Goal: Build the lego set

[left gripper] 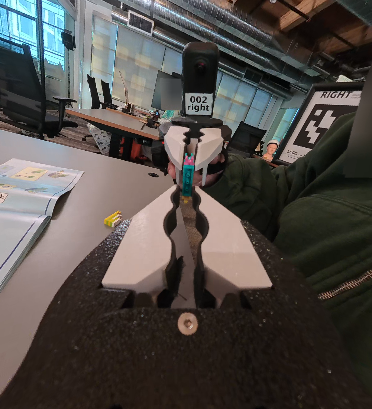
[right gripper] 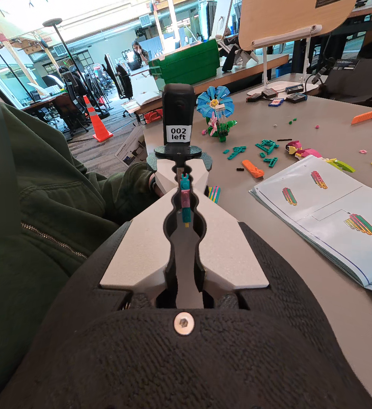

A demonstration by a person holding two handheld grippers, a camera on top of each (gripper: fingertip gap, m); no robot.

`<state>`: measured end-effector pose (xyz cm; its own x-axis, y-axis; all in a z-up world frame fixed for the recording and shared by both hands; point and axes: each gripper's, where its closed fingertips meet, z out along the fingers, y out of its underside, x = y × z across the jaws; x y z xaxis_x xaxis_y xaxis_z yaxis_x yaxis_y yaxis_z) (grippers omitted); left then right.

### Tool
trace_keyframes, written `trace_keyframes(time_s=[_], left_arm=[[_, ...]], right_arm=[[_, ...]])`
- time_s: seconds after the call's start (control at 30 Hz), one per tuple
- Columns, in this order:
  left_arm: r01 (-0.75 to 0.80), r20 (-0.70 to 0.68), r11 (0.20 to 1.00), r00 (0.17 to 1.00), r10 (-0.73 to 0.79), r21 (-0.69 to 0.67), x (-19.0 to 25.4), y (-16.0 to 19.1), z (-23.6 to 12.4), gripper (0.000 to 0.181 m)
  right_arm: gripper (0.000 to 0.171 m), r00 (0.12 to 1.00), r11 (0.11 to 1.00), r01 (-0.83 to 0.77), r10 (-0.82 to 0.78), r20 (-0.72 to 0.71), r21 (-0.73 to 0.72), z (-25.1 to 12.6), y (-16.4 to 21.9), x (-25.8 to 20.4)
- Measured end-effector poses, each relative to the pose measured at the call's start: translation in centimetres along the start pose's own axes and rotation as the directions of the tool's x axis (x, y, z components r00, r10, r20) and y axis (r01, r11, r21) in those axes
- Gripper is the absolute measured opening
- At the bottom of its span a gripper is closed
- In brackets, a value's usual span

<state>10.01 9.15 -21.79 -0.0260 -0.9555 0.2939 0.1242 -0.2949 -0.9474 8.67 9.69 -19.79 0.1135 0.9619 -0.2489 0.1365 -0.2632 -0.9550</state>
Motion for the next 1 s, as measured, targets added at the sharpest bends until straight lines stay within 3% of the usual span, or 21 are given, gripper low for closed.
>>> trace_keyframes(time_s=[0.23, 0.33, 0.4, 0.53, 0.8, 0.93, 1.0], left_arm=[[0.024, -0.018, 1.0, 1.0, -0.024, -0.007, 0.1, 0.2, 0.0, 0.006], [-0.005, 0.035, 0.999, 0.999, 0.007, -0.051, -0.7, 0.7, -0.1, 0.006], [0.002, 0.051, 0.998, 0.999, 0.001, -0.07, -1.0, 1.0, -0.4, 0.006], [-0.01, 0.088, 0.992, 0.996, 0.022, -0.128, -1.6, 1.8, -0.5, 0.006], [-0.013, 0.08, 0.988, 0.997, 0.025, -0.155, -1.5, 2.3, -0.3, 0.006], [-0.012, 0.084, 0.991, 0.996, 0.024, -0.132, -1.6, 2.0, -0.6, 0.006], [-0.018, 0.077, 0.995, 0.997, 0.026, -0.097, -1.5, 1.5, -0.7, 0.006]], right_arm=[[0.006, 1.0, 0.999, -0.023, 0.023, 0.007, 0.03, 0.2, -0.1, 0.1], [0.01, 0.999, 1.0, 0.015, -0.014, -0.029, 0.013, -0.3, 0.2, 0.6], [0.026, 0.994, 0.992, 0.053, -0.063, -0.085, -0.117, -1.5, 2.0, 1.8], [0.019, 0.985, 0.827, 0.117, -0.168, -0.043, -0.55, -3.2, 9.5, 2.6], [0.015, 0.973, 0.66, 0.173, -0.229, 0.023, -0.731, -2.7, 13.9, 4.1], [0.006, 0.982, 0.711, 0.128, -0.19, -0.014, -0.692, -2.1, 13.7, 4.3], [0.006, 0.984, 0.826, 0.098, -0.162, -0.068, -0.556, -1.2, 11.5, 4.3]])
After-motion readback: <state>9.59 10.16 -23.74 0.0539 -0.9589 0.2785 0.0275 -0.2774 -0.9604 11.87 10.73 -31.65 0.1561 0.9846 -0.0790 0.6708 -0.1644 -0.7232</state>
